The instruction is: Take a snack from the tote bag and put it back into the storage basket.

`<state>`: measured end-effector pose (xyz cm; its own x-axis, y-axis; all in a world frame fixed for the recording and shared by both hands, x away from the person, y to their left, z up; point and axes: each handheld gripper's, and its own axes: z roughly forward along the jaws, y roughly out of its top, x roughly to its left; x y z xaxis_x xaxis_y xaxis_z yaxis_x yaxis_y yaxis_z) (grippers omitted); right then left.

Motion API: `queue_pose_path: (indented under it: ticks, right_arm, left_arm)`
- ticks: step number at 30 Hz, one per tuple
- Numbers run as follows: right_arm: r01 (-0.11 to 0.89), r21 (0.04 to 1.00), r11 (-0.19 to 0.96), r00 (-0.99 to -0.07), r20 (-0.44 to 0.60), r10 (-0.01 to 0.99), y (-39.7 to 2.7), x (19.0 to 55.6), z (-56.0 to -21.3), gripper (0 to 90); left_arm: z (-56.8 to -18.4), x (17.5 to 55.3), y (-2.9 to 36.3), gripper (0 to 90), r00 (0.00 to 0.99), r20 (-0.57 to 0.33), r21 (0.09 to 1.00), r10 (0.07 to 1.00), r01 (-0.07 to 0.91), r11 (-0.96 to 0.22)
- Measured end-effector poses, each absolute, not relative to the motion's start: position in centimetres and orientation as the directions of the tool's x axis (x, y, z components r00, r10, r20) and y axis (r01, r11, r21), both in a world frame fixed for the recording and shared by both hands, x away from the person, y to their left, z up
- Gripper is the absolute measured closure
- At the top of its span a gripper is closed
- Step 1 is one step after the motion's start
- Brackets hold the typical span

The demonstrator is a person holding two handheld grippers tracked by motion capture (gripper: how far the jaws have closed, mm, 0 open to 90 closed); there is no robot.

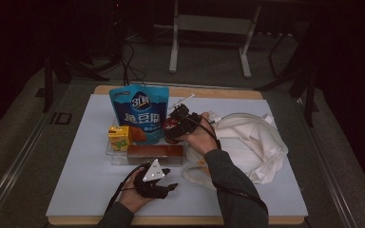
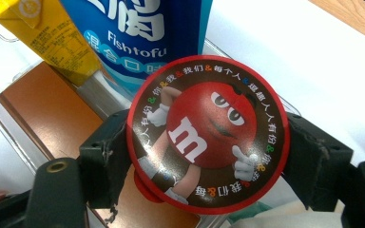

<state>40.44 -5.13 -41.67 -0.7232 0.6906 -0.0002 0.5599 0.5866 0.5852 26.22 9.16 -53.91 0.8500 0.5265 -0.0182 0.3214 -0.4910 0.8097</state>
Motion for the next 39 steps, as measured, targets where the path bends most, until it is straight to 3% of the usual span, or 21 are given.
queue_pose_path:
  ticks: [19, 20, 21, 23, 39]
  right_arm:
    - [0.574, 0.563, 0.594, -0.721, 0.004, 0.693, -4.9, 40.8, -42.7, 26.1]
    - [0.575, 0.556, 0.6, -0.718, -0.009, 0.696, -4.9, 40.8, -42.8, 27.0]
    - [0.57, 0.553, 0.607, -0.718, -0.023, 0.696, -4.9, 40.7, -42.8, 42.1]
    - [0.574, 0.566, 0.591, -0.725, 0.016, 0.689, -5.2, 40.8, -42.6, 40.0]
    - [0.582, 0.57, 0.58, -0.709, 0.008, 0.705, -7.0, 40.7, -42.0, 40.2]
  left_arm:
    - [-53.9, 26.2, 9.2, 40.3, 0.85, -0.018, 0.81, 0.527, 0.321, -0.49]
    - [-53.9, 26.2, 9.2, 40.3, 0.85, -0.018, 0.81, 0.526, 0.321, -0.491]
    - [-53.9, 26.2, 9.2, 40.3, 0.85, -0.018, 0.81, 0.526, 0.321, -0.491]
    - [-53.9, 26.2, 9.2, 40.2, 0.85, -0.018, 0.811, 0.527, 0.32, -0.49]
    - [-53.9, 26.2, 9.1, 40.1, 0.85, -0.018, 0.81, 0.527, 0.322, -0.491]
